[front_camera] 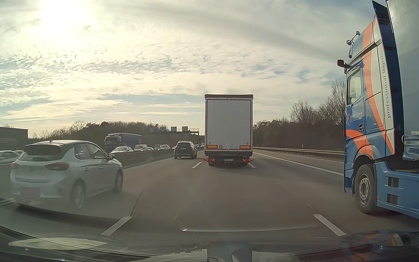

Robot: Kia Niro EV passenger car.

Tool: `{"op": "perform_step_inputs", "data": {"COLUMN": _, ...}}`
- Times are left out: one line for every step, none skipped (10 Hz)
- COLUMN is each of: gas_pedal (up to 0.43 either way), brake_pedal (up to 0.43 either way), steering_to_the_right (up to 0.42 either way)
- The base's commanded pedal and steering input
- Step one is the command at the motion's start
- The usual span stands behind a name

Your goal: Follow the waypoints while adhering to traffic rules and regulations

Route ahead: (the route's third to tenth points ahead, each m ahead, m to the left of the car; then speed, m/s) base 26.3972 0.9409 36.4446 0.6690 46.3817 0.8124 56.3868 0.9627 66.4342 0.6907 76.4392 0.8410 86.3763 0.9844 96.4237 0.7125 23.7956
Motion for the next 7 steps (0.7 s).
{"op": "perform_step_inputs", "data": {"gas_pedal": 0.079, "brake_pedal": 0.000, "steering_to_the_right": -0.002}}
{"op": "perform_step_inputs", "data": {"gas_pedal": 0.079, "brake_pedal": 0.000, "steering_to_the_right": -0.002}}
{"op": "perform_step_inputs", "data": {"gas_pedal": 0.079, "brake_pedal": 0.000, "steering_to_the_right": -0.002}}
{"op": "perform_step_inputs", "data": {"gas_pedal": 0.079, "brake_pedal": 0.000, "steering_to_the_right": -0.002}}
{"op": "perform_step_inputs", "data": {"gas_pedal": 0.087, "brake_pedal": 0.000, "steering_to_the_right": -0.002}}
{"op": "perform_step_inputs", "data": {"gas_pedal": 0.087, "brake_pedal": 0.000, "steering_to_the_right": -0.002}}
{"op": "perform_step_inputs", "data": {"gas_pedal": 0.087, "brake_pedal": 0.000, "steering_to_the_right": -0.001}}
